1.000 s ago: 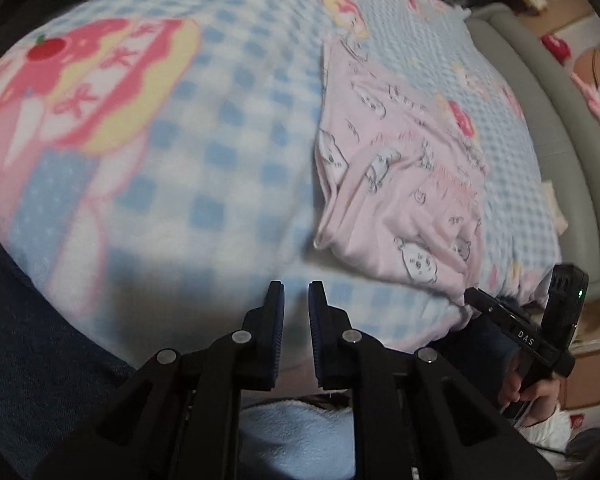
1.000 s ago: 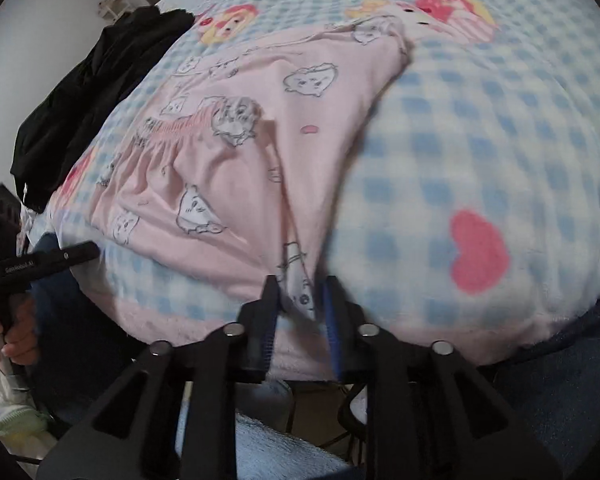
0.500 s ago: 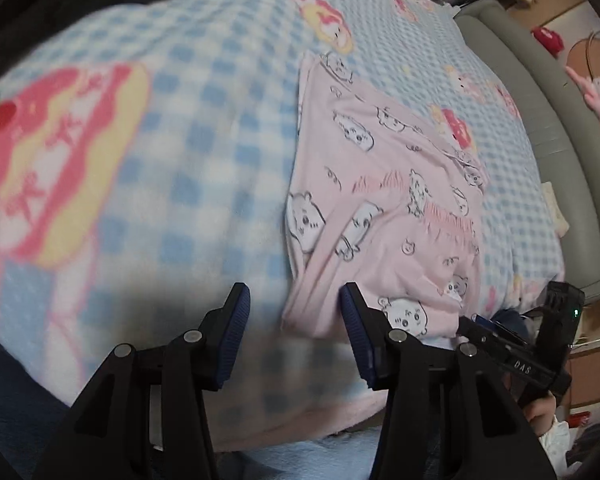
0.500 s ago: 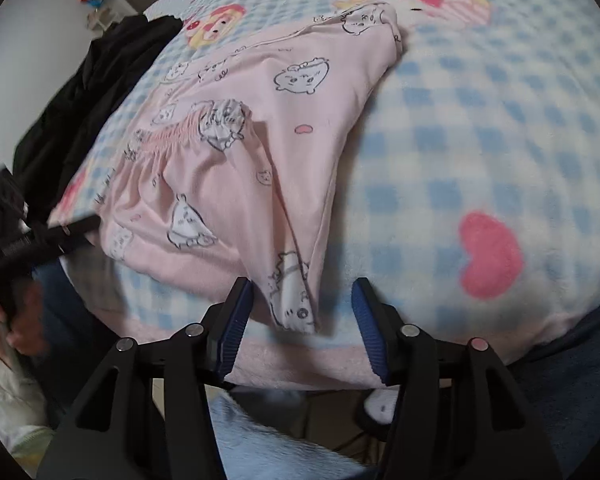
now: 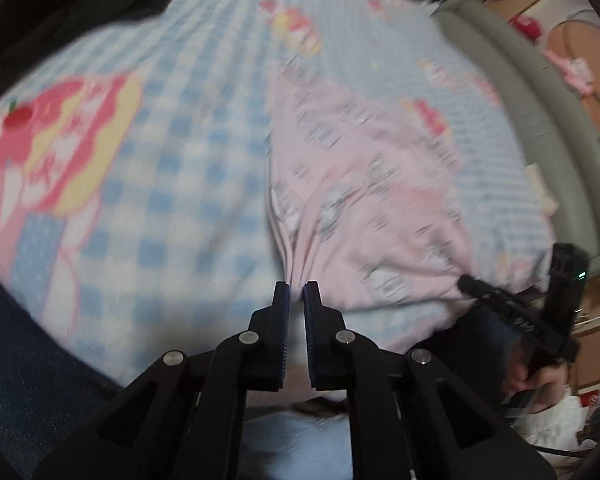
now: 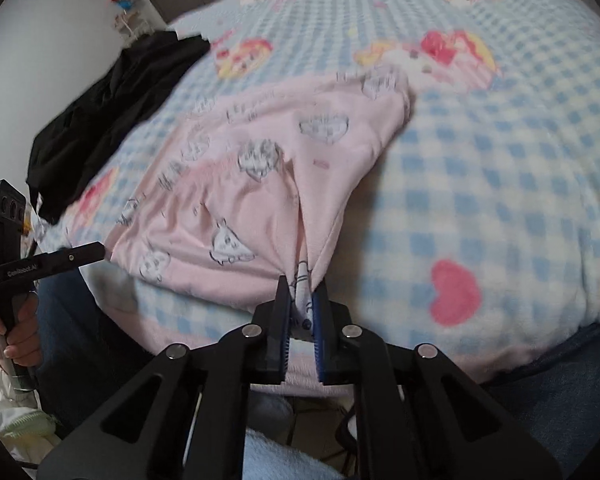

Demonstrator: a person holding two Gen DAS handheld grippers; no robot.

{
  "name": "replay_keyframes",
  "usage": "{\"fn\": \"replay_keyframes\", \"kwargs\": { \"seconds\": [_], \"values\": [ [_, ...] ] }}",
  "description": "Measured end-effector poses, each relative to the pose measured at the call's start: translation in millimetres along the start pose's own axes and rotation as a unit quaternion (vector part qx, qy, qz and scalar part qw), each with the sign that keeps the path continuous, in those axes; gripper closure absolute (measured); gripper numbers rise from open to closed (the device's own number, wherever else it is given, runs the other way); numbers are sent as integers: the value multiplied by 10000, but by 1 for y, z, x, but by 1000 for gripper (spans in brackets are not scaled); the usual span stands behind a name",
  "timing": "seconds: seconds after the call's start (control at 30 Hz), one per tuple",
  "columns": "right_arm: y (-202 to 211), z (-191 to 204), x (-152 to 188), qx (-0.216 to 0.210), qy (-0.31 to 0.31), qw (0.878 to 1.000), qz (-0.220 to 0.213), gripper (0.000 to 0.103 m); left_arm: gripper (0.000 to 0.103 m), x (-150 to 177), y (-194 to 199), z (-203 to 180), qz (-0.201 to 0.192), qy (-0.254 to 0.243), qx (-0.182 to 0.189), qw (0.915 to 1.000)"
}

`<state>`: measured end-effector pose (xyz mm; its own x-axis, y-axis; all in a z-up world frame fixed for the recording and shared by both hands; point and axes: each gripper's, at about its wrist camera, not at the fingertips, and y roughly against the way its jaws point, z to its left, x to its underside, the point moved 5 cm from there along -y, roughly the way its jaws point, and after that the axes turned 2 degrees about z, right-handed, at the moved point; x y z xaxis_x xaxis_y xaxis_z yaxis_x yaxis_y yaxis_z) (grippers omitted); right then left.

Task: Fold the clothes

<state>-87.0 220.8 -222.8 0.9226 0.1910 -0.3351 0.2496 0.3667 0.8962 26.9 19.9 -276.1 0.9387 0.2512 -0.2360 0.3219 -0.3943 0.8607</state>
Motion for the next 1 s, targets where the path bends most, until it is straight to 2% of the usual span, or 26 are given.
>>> {"fn": "replay_keyframes", "kwargs": {
  "seconds": [0.07, 0.17, 0.23, 0.3, 0.37, 0.53, 0.73, 0.77, 0.87, 0.9, 0.97, 1.0],
  "values": [
    [-4, -6, 1, 162, -94, 9998, 101, 78, 94, -3, 0, 5, 1, 59, 81, 9999],
    [17, -12, -7, 137, -199, 9993, -289, 72, 89, -17, 19, -8, -414, -345, -5, 9985],
    [28, -8, -18, 98, -93, 9984, -554, 66, 82, -31, 26, -25, -669, -651, 63, 9956],
    [33, 3, -32, -66, 105, 9973, -720, 52, 62, -47, 27, -38, -821, -917, 177, 9922],
    [19, 14, -39, -105, 268, 9978, -592, 49, 58, -59, 18, -44, -781, -1052, 198, 9912],
    [-20, 36, -53, -164, 624, 9977, -188, 49, 58, -74, -17, -52, -345, -1264, 75, 9913],
    [-31, 35, -55, -233, 653, 9976, -65, 47, 58, -66, -38, -53, -23, -1391, 192, 9901],
    [-31, 36, -55, -227, 676, 9974, -58, 48, 58, -65, -38, -54, -17, -1435, 229, 9894],
    [-26, 39, -52, -45, 765, 9969, -159, 70, 58, -59, -39, -63, -10, -1601, 314, 9866],
    [-23, 41, -52, -31, 783, 9967, -214, 73, 59, -58, -39, -65, -9, -1650, 300, 9858],
    [-16, 42, -51, -80, 792, 9964, -299, 76, 65, -57, -41, -66, -20, -1694, 223, 9853],
    [-19, 42, -52, -137, 785, 9965, -253, 76, 77, -57, -42, -66, -28, -1692, 204, 9854]
  ]
}}
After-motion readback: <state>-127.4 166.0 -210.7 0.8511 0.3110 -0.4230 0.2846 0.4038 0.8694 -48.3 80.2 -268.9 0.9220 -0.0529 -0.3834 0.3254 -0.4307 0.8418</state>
